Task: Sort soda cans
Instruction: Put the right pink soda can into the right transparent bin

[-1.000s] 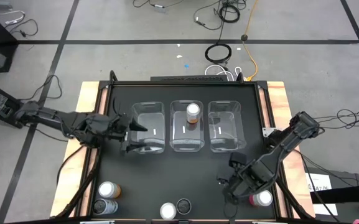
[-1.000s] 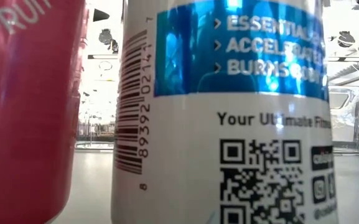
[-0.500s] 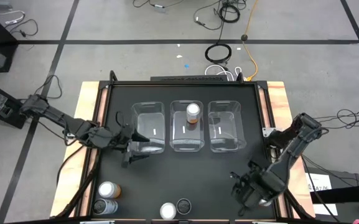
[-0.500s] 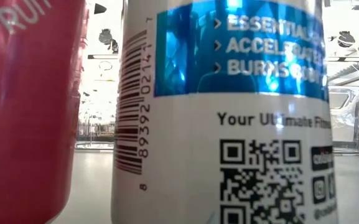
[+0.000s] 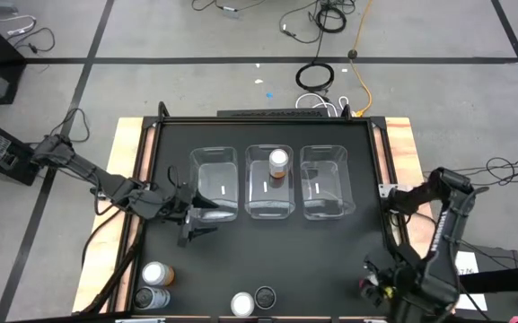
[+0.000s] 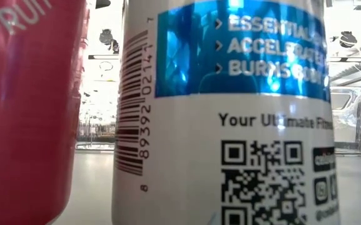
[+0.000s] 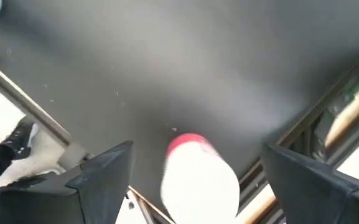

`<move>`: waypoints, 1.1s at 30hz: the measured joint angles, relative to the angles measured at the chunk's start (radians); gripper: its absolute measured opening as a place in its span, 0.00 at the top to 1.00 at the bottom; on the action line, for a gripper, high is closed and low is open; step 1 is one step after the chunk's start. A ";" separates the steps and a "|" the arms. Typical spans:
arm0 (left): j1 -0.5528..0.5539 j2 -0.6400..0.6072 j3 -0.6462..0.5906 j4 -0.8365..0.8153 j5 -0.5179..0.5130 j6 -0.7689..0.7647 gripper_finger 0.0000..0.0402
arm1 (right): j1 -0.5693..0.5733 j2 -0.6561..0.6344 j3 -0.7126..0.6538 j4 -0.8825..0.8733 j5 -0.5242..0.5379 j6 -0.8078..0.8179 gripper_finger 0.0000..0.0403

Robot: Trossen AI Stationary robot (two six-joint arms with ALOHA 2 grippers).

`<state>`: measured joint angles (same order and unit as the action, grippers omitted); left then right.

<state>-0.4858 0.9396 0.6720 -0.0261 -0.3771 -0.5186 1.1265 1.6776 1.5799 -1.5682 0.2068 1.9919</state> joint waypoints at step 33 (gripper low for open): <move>0.000 0.003 0.000 0.003 -0.024 -0.004 0.12 | 0.097 -0.184 -0.270 0.318 0.006 -0.019 0.24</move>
<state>-0.4854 0.9428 0.6721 -0.0231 -0.4010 -0.5222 1.2237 1.4937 1.3102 -1.2502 0.2125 1.9728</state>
